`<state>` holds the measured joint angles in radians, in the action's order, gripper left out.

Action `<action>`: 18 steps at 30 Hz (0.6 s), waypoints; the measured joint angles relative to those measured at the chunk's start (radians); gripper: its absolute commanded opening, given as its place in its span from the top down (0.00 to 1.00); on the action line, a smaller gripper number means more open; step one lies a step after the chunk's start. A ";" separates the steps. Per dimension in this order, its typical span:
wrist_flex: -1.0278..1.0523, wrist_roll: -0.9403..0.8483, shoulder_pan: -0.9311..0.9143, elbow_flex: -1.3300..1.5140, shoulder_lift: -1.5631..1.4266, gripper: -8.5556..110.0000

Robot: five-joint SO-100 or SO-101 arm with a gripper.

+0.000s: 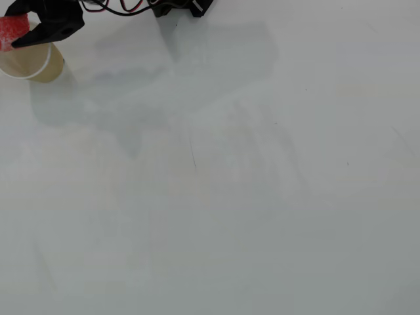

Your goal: Pick up the cube and drop it in the cup.

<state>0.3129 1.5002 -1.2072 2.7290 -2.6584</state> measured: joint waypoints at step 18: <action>0.048 0.000 -0.003 0.000 0.000 0.81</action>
<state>0.3605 1.5002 -1.2103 2.7290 -2.6584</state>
